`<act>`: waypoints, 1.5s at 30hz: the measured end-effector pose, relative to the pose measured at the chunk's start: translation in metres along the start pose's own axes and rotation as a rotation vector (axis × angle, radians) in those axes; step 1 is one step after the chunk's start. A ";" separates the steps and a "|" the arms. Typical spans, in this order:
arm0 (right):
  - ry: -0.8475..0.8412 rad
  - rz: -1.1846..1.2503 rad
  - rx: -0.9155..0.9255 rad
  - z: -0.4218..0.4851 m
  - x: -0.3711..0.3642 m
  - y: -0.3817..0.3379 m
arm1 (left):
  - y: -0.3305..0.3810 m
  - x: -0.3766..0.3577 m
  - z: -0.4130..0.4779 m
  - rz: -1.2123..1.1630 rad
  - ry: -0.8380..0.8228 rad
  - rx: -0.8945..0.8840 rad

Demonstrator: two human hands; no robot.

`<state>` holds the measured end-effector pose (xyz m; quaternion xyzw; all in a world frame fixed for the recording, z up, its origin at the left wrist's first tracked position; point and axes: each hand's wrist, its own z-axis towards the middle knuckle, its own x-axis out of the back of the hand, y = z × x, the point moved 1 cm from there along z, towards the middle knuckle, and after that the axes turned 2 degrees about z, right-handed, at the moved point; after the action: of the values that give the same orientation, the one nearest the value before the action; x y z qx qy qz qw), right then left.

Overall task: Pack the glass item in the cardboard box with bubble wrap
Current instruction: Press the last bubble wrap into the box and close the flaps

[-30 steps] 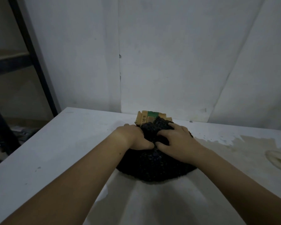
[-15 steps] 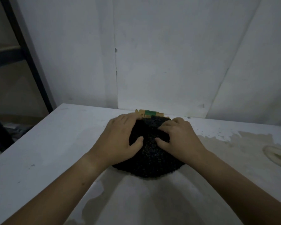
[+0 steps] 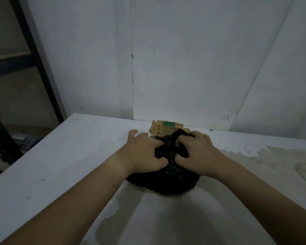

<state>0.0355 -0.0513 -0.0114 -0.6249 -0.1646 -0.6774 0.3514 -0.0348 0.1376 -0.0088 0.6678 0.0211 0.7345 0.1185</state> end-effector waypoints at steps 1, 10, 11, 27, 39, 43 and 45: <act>0.085 0.039 0.006 -0.003 0.001 0.001 | 0.000 0.001 0.001 -0.019 -0.013 0.005; 0.134 -0.076 0.055 -0.007 0.002 0.000 | 0.005 -0.001 0.001 -0.095 0.007 -0.010; 0.125 -0.109 0.075 -0.008 0.002 -0.001 | 0.006 0.000 0.003 -0.067 -0.005 0.001; -0.402 -0.220 -0.064 0.026 0.000 -0.010 | 0.007 0.001 0.015 0.056 -0.107 0.057; 0.245 0.101 -0.209 -0.024 0.002 0.014 | 0.017 -0.001 0.040 0.201 -0.297 0.169; 0.331 -0.040 -0.002 -0.025 0.004 0.002 | 0.017 -0.003 0.034 0.147 -0.239 0.148; 0.276 -0.122 0.052 -0.022 0.007 -0.002 | 0.017 -0.003 0.033 0.147 -0.217 0.140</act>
<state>0.0183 -0.0664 -0.0078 -0.5054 -0.1698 -0.7724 0.3451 -0.0046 0.1166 -0.0055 0.7497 0.0104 0.6614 0.0190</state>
